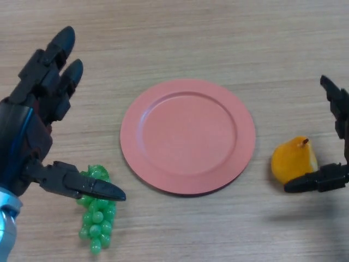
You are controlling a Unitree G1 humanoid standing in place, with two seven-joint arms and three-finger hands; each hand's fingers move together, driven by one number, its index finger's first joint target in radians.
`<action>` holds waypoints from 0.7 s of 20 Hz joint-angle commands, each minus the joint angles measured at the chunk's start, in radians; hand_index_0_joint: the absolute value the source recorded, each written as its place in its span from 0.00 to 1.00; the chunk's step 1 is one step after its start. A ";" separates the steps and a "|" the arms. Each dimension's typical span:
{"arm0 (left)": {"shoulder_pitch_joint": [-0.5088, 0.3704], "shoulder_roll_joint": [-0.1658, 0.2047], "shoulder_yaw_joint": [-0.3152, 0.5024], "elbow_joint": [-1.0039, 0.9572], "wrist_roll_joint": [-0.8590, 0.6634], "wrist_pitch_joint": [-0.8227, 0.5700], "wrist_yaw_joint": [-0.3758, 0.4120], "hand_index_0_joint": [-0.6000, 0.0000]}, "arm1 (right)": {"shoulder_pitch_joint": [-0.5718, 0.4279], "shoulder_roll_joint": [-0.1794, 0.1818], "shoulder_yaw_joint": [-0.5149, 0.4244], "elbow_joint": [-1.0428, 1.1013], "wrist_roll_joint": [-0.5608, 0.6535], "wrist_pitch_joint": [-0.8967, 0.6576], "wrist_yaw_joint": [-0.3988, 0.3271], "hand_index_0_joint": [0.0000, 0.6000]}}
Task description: Pick up the yellow pear and place it on the plate
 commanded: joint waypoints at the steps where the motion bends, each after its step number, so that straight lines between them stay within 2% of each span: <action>1: -0.027 0.030 0.060 -0.037 -0.006 -0.150 0.013 1.00 | -0.063 -0.031 -0.036 0.008 0.048 -0.159 -0.033 0.00; 4: -0.027 0.022 0.062 -0.041 -0.023 -0.154 0.041 1.00 | -0.107 -0.019 -0.012 0.170 0.016 -0.231 -0.058 0.00; 6: -0.039 0.030 0.060 -0.059 -0.032 -0.139 0.053 1.00 | -0.133 -0.014 -0.005 0.242 -0.005 -0.270 -0.101 0.00; 7: -0.039 0.030 0.059 -0.060 -0.032 -0.138 0.053 1.00 | -0.133 -0.013 -0.005 0.244 -0.004 -0.269 -0.103 0.16; 8: -0.040 0.031 0.057 -0.061 -0.032 -0.134 0.052 1.00 | -0.133 -0.011 -0.002 0.251 -0.006 -0.266 -0.109 0.42; 9: -0.039 0.031 0.055 -0.060 -0.032 -0.131 0.051 1.00 | -0.131 -0.010 0.001 0.257 -0.014 -0.252 -0.123 0.58; 10: -0.037 0.030 0.053 -0.057 -0.034 -0.126 0.048 1.00 | -0.133 -0.012 0.011 0.282 -0.056 -0.232 -0.162 0.83; 11: -0.034 0.028 0.052 -0.057 -0.033 -0.127 0.048 1.00 | -0.133 -0.017 0.016 0.299 -0.106 -0.211 -0.213 0.97; 12: -0.029 0.028 0.060 -0.063 -0.044 -0.122 0.043 1.00 | -0.129 -0.016 0.011 0.279 -0.113 -0.168 -0.236 1.00; 14: -0.031 0.030 0.074 -0.066 -0.064 -0.117 0.044 1.00 | -0.101 -0.005 0.000 0.186 -0.051 -0.103 -0.207 1.00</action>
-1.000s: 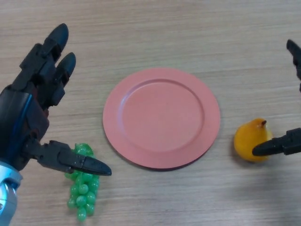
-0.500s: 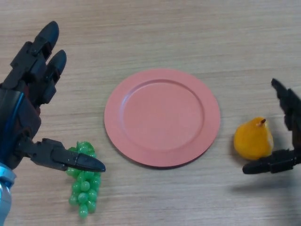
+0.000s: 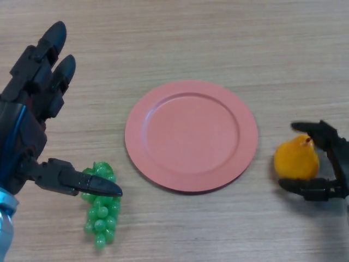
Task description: Pick up the yellow pear and place it on the plate
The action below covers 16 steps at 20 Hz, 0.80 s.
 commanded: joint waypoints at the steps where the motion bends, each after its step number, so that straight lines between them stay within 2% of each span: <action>1: -0.025 0.032 0.071 -0.067 -0.054 -0.119 0.028 1.00 | -0.023 -0.027 -0.053 -0.131 0.099 -0.047 -0.018 1.00; 3: -0.017 0.031 0.083 -0.073 -0.066 -0.122 0.029 1.00 | -0.009 -0.017 -0.056 -0.210 0.134 0.012 -0.005 1.00; 6: -0.009 0.035 0.100 -0.087 -0.081 -0.096 0.026 1.00 | 0.028 0.008 -0.047 -0.451 0.183 0.202 0.009 1.00; 8: -0.016 0.036 0.100 -0.082 -0.083 -0.098 0.029 1.00 | 0.017 0.031 -0.036 -0.560 0.221 0.298 0.012 1.00; 10: -0.021 0.038 0.097 -0.092 -0.084 -0.089 0.039 1.00 | -0.037 0.052 0.004 -0.556 0.177 0.247 -0.012 1.00; 14: -0.038 0.027 0.036 -0.103 -0.062 -0.081 0.064 1.00 | -0.133 0.121 0.084 -0.482 0.148 0.214 -0.040 1.00; 16: -0.046 0.028 0.013 -0.096 -0.047 -0.074 0.060 1.00 | -0.152 0.130 0.174 -0.434 0.227 0.177 -0.046 1.00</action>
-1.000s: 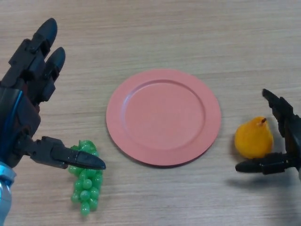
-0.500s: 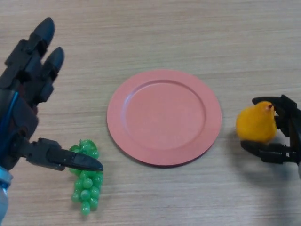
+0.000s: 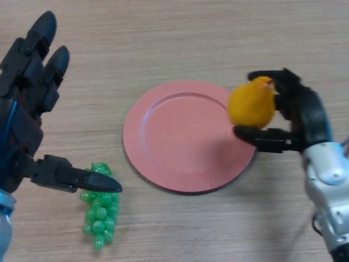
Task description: Pick up the yellow pear and place it on the plate
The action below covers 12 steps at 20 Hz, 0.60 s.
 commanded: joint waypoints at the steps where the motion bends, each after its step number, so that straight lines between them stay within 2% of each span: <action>1: -0.036 0.031 0.014 -0.054 -0.006 -0.063 0.011 1.00 | -0.085 -0.003 0.056 0.019 0.080 -0.210 -0.050 1.00; 3: -0.022 0.032 -0.006 -0.051 0.036 -0.070 -0.030 1.00 | -0.127 -0.002 0.152 0.133 0.062 -0.302 -0.147 1.00; 4: -0.010 0.028 -0.014 -0.048 0.058 -0.086 -0.052 1.00 | -0.155 -0.001 0.210 0.190 0.089 -0.319 -0.227 1.00; 6: 0.009 0.005 -0.022 -0.033 0.070 -0.123 -0.067 1.00 | -0.220 -0.001 0.318 0.312 0.121 -0.402 -0.348 1.00; 8: 0.015 0.010 0.002 -0.030 0.041 -0.121 -0.083 1.00 | -0.269 -0.001 0.437 0.400 0.196 -0.449 -0.406 1.00; 11: 0.029 0.015 0.039 -0.021 0.010 -0.100 -0.097 1.00 | -0.340 -0.001 0.560 0.504 0.171 -0.389 -0.478 1.00; 12: 0.030 0.016 0.042 -0.018 0.007 -0.097 -0.098 1.00 | -0.347 -0.001 0.570 0.513 0.160 -0.380 -0.488 0.83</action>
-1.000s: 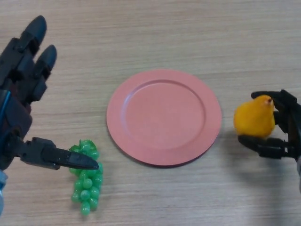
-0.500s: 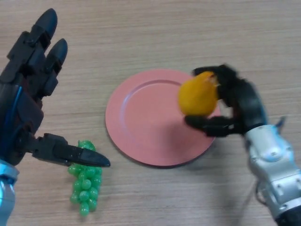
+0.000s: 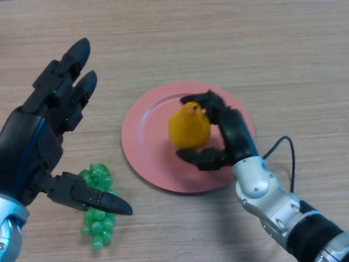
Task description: Pick up the yellow pear and place it on the plate
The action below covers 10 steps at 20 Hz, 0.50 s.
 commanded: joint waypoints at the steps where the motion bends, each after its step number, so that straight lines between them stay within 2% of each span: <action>1: -0.020 0.028 0.068 -0.033 -0.035 -0.121 -0.013 1.00 | -0.090 -0.006 -0.051 -0.026 -0.028 -0.075 -0.086 0.66; 2: -0.019 0.026 0.070 -0.022 -0.034 -0.132 -0.014 1.00 | -0.098 -0.006 -0.036 -0.014 -0.042 -0.067 -0.099 0.42; 3: -0.021 0.025 0.072 -0.006 -0.033 -0.144 -0.016 1.00 | -0.103 -0.006 -0.026 -0.006 -0.049 -0.063 -0.108 0.25; 4: -0.026 0.027 0.072 0.029 -0.028 -0.169 -0.021 1.00 | -0.113 -0.006 -0.017 0.002 -0.050 -0.066 -0.120 0.00; 7: -0.054 0.035 0.059 0.068 -0.012 -0.183 -0.018 1.00 | -0.122 -0.006 -0.081 -0.026 -0.120 -0.053 -0.085 0.00; 8: -0.067 0.025 0.063 0.085 -0.022 -0.201 -0.003 1.00 | -0.113 -0.006 -0.119 -0.053 -0.146 -0.048 -0.065 0.00; 9: -0.071 0.029 0.065 0.086 -0.024 -0.207 0.002 1.00 | -0.105 -0.006 -0.146 -0.077 -0.151 -0.042 -0.049 0.00; 10: -0.075 0.048 0.064 0.079 -0.018 -0.195 0.000 1.00 | -0.077 -0.006 -0.214 -0.149 -0.171 -0.012 0.000 0.00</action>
